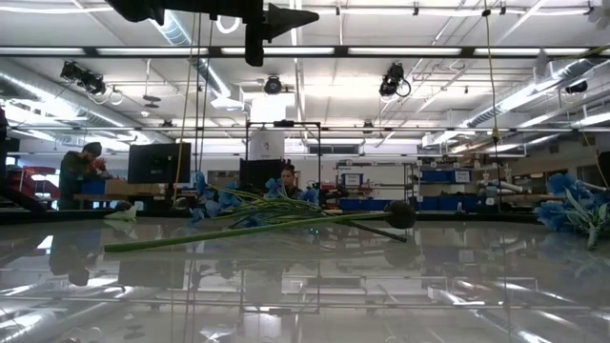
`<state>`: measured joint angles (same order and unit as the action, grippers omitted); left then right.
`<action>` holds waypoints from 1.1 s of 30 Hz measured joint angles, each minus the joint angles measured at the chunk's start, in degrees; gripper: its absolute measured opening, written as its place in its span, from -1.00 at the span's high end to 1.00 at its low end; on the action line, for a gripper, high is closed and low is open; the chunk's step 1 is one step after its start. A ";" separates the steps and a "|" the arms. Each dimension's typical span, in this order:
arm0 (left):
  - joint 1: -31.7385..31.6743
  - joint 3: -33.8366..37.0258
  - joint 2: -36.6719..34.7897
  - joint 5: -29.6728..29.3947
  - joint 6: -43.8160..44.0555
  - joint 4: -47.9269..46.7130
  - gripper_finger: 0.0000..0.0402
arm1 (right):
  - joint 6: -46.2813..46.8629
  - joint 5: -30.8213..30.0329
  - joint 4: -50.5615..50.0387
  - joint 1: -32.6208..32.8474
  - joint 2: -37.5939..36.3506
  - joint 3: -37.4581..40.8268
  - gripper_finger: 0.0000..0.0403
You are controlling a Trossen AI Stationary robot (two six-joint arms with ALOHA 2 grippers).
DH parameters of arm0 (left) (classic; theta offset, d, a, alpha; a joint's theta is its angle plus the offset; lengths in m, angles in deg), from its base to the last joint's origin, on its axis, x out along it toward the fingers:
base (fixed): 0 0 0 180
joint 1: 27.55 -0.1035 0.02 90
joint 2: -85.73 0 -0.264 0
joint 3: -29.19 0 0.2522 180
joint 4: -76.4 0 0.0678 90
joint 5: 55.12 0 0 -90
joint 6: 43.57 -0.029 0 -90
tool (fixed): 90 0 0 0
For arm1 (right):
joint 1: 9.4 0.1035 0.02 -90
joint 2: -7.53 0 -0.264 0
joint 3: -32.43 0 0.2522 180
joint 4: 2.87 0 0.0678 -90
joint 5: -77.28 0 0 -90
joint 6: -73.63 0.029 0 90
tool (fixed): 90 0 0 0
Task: Sort flowers into vase by color
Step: Put the red tulip into the transparent vase
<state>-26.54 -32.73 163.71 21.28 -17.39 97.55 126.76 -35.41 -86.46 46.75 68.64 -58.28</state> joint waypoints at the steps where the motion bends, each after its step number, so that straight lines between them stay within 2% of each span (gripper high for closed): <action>1: 0.00 0.00 0.00 0.00 -0.02 0.01 0.14 | 0.70 -0.43 -0.04 0.38 0.21 0.00 0.94; 5: 0.00 0.00 0.00 0.02 0.14 0.26 0.14 | 2.71 -2.14 0.01 1.39 0.68 0.00 0.94; 9: 0.53 -0.03 0.12 1.19 1.16 4.68 0.14 | 4.26 -3.03 0.21 2.09 0.66 0.00 0.94; 12: 2.23 -2.97 2.12 2.28 -0.59 4.14 0.14 | 4.37 -3.03 0.26 2.65 0.66 0.00 0.94; 21: 5.60 -24.55 16.62 8.05 -10.75 -3.43 0.14 | 4.41 -4.49 -0.07 2.69 0.66 0.00 0.94; 33: 6.27 -42.26 31.69 18.97 -8.27 -2.28 0.14 | 5.92 -9.01 -0.41 2.67 0.64 0.00 0.94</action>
<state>-20.26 -75.00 195.40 40.25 -25.66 95.28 132.68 -44.42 -86.86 49.43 69.28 -58.28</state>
